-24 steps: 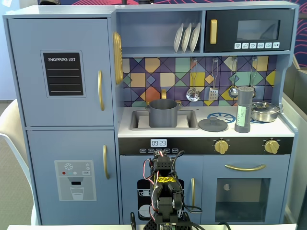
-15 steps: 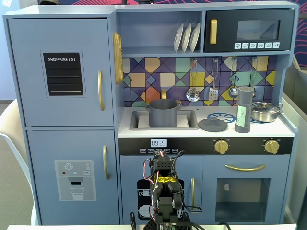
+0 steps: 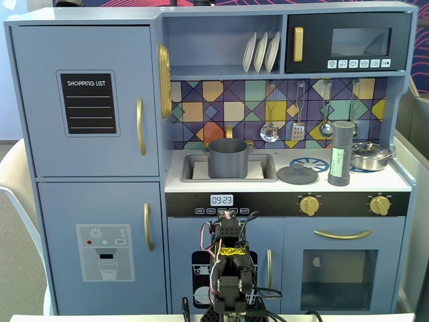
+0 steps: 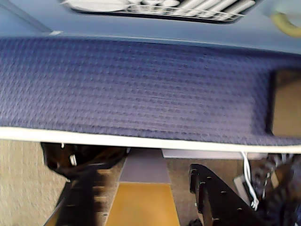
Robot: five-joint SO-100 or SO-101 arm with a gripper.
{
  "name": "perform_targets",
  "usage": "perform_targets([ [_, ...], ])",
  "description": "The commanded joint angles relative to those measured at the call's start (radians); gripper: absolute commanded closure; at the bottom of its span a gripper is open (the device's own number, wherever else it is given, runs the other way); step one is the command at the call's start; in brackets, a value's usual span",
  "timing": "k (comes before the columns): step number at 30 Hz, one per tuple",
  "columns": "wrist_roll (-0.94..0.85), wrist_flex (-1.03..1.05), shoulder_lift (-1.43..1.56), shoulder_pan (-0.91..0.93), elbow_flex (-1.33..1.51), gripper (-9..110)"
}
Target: Put salt in the gray recipient
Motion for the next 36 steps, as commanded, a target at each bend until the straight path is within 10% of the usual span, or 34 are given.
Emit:
perform_targets([
  [1,-0.017,0.006,0.006,0.083,-0.003,77],
  [8,0.009,0.008,0.009,0.229,-0.003,99],
  [23,-0.150,-0.124,0.011,0.772,-0.273,101],
  [36,-0.144,-0.827,-0.261,1.000,-0.443,101],
])
